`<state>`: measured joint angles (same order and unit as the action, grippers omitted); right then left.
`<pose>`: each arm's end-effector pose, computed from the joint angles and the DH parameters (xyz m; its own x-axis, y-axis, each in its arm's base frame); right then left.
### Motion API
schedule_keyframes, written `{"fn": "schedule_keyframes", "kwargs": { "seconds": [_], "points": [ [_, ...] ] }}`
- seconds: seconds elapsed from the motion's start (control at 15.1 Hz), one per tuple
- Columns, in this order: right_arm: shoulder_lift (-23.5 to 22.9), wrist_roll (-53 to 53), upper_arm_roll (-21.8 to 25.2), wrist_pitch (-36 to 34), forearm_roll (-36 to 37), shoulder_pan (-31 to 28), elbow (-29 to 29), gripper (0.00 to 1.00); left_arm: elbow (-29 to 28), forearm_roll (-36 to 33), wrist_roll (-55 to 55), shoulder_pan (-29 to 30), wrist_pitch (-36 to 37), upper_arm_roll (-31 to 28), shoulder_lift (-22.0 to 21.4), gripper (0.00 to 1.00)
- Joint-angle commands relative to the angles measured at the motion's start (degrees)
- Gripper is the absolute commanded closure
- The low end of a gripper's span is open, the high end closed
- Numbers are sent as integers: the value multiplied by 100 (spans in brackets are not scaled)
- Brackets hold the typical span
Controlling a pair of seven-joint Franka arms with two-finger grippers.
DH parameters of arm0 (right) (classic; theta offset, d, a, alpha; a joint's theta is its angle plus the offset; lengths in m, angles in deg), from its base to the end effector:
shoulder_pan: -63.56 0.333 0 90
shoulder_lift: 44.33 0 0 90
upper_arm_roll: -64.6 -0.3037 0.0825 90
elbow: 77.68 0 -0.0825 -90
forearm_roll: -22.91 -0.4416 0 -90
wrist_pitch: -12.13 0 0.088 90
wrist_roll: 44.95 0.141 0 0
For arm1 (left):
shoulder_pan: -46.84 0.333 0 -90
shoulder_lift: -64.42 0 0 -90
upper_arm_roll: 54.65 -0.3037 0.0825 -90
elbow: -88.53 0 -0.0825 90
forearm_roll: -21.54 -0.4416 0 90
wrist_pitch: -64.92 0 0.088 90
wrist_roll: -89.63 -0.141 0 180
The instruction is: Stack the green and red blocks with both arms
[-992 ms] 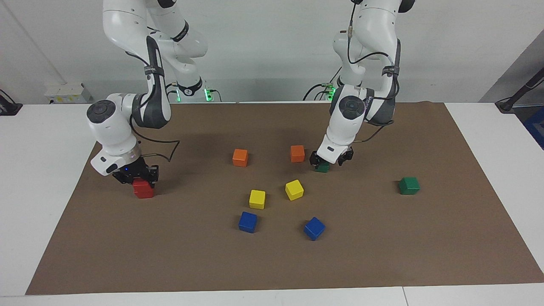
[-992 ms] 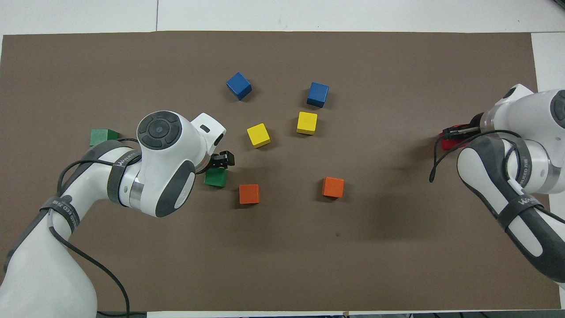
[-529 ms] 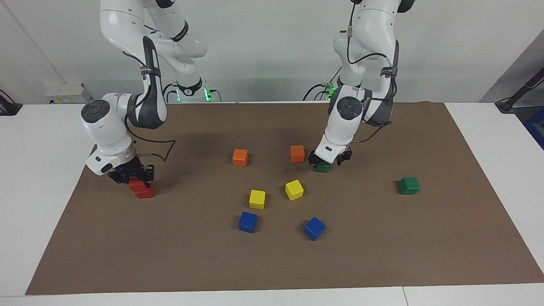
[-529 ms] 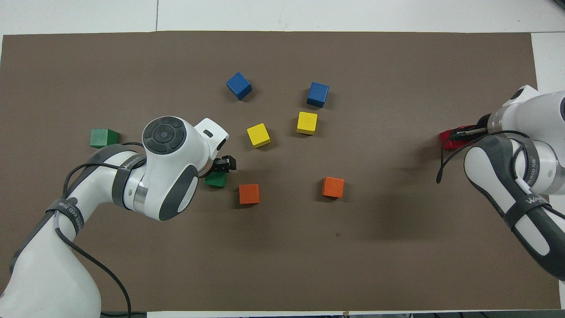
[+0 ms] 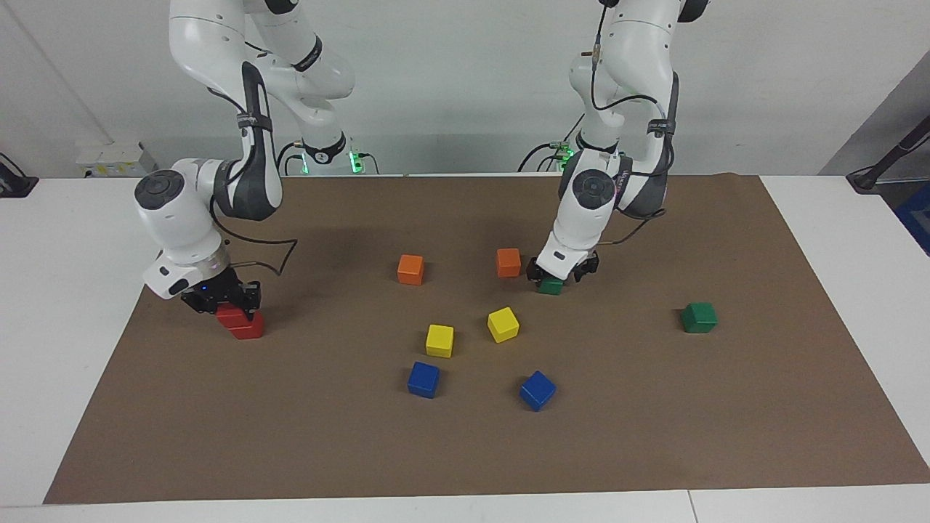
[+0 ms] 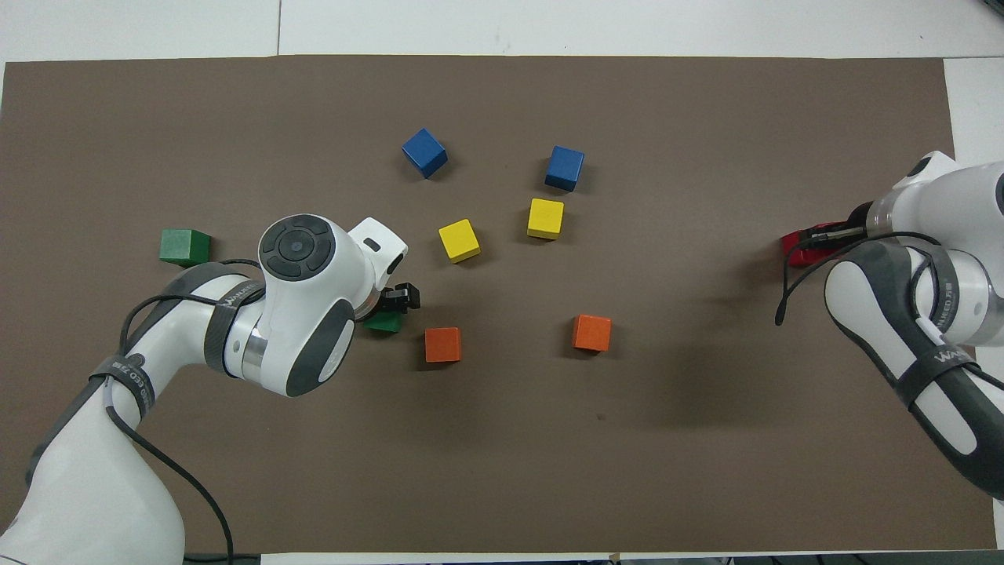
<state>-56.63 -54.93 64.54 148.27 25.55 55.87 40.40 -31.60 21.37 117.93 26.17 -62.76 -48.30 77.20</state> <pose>0.6310 -0.0861 0.2575 0.9929 0.0746 0.0922 0.0701 -0.9962 0.0516 0.5360 -0.2744 0.2231 0.9957 0.0230 -0.0896 0.0210 -0.9995 -0.0229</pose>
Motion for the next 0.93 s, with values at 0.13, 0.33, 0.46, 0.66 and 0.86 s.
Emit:
{"fn": "schedule_keyframes", "kwargs": {
  "seconds": [0.13, 0.33, 0.46, 0.66, 0.86],
  "points": [
    [157, -135, -65, 96, -141, -101, 145, 0, -20, 87, 984, -358, 41, -107, -83, 100],
    [157, -135, -65, 62, -141, -92, 128, 0, 717, 87, 827, 88, 1076, -107, -127, 100],
    [157, -127, -65, -139, -141, -22, -178, 0, 807, 96, 310, 518, 1447, -116, -328, 100],
    [201, -126, -74, -1385, -141, 31, -1038, 0, 798, 96, -1076, 1449, 1747, -125, -531, 100],
    [604, -135, -161, -2423, -141, 31, -1576, 0, 789, 96, -2500, 2232, 1669, -134, -532, 100]
  ]
}}
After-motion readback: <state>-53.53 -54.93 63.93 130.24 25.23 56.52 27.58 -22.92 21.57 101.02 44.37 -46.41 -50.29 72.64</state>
